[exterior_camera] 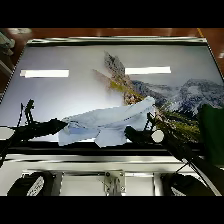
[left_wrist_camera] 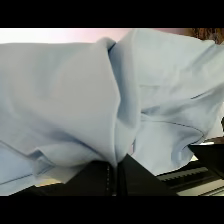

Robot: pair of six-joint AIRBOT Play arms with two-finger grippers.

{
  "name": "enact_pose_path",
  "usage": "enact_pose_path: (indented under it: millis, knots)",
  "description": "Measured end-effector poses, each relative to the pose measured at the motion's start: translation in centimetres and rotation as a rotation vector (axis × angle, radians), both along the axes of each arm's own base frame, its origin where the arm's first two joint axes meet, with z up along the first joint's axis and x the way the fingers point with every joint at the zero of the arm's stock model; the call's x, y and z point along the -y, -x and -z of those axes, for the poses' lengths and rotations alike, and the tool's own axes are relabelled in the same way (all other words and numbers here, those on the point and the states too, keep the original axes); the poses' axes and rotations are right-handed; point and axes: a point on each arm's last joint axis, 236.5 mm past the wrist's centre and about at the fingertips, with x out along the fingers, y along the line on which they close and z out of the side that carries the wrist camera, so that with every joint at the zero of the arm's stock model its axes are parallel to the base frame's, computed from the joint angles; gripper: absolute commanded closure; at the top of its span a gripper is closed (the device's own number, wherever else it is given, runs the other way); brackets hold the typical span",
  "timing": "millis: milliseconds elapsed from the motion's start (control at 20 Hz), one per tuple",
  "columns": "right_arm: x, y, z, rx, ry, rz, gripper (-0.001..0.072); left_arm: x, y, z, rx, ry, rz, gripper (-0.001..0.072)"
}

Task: Fold the shirts.

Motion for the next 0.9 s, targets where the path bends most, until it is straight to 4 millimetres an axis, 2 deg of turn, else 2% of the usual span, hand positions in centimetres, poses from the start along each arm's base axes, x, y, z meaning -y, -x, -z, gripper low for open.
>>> enact_pose_path:
  millis: [100, 150, 250, 350, 450, 550, 600, 700, 800, 900]
  knots:
    - [-0.3, -0.7, -2.0, 0.060, -0.024, -0.009, 0.0650, -0.3, -0.4, -0.5, 0.025, -0.015, 0.007, 0.0665]
    - [-0.4, -1.3, -3.7, 0.120, -0.035, -0.025, 0.0650, -0.5, -0.8, -1.2, 0.060, -0.035, 0.023, 0.0665]
    - [0.1, -3.7, -9.0, 0.320, -0.037, -0.071, 0.0651, -0.7, -2.0, -4.0, 0.156, -0.072, 0.059, 0.0665]
    - [1.9, -6.7, -16.4, 0.570, -0.008, -0.081, 0.0651, -1.0, -3.7, -9.1, 0.295, -0.114, 0.078, 0.0665]
    - [5.3, -9.4, -25.6, 0.821, 0.038, -0.015, 0.0651, -1.0, -5.1, -16.5, 0.469, -0.149, 0.092, 0.0666]
    - [9.3, -10.5, -35.7, 1.049, 0.083, 0.084, 0.0651, -0.6, -5.0, -25.2, 0.662, -0.186, 0.106, 0.0665]
    - [11.2, -10.3, -40.9, 1.161, 0.107, 0.134, 0.0651, -0.4, -4.3, -29.4, 0.753, -0.203, 0.112, 0.0665]
    - [14.2, -8.0, -50.3, 1.364, 0.147, 0.217, 0.0651, 0.4, -1.7, -37.2, 0.926, -0.233, 0.124, 0.0666]
    - [16.1, -4.6, -57.9, 1.534, 0.182, 0.278, 0.0650, 1.1, 1.5, -43.4, 1.070, -0.258, 0.125, 0.0666]
    - [16.9, -0.8, -63.5, 1.669, 0.194, 0.315, 0.0651, 1.7, 4.5, -47.3, 1.163, -0.262, 0.120, 0.0666]
